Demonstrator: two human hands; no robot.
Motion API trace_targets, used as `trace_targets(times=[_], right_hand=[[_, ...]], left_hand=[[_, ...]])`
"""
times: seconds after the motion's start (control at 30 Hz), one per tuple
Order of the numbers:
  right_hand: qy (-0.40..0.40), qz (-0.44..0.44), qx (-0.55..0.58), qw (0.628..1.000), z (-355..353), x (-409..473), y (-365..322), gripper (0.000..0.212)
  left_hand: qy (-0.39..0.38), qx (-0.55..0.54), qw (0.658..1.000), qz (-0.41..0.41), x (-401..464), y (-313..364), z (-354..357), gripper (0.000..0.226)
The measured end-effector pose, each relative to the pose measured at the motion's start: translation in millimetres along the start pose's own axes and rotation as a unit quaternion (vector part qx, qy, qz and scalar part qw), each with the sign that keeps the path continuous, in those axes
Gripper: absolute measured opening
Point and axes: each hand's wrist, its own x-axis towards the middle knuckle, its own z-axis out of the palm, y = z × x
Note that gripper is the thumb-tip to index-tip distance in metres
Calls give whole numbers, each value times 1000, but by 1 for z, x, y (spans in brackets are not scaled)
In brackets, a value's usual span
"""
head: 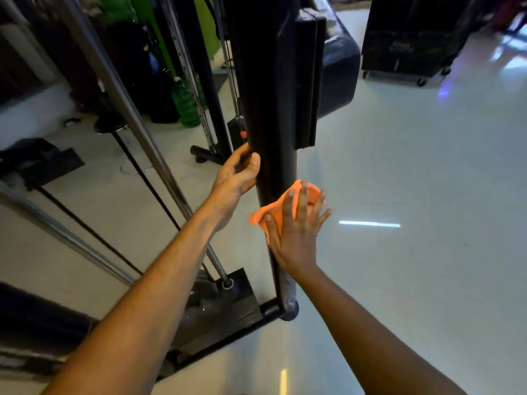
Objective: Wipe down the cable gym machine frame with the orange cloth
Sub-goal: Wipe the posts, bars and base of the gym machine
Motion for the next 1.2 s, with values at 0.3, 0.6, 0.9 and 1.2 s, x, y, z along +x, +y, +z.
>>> trace_targets(times=[0.3, 0.6, 0.9, 1.2], right_hand=[[111, -107, 144, 978, 29, 19, 12, 81], [149, -125, 142, 970, 31, 12, 11, 77], [138, -131, 91, 977, 33, -5, 7, 80], [130, -142, 94, 977, 8, 25, 0, 78]], left_hand=[[-20, -3, 993, 114, 20, -37, -2, 41], [-23, -13, 982, 188, -5, -54, 3, 57], [-37, 47, 983, 176, -4, -38, -5, 62], [-40, -2, 984, 176, -17, -69, 8, 57]])
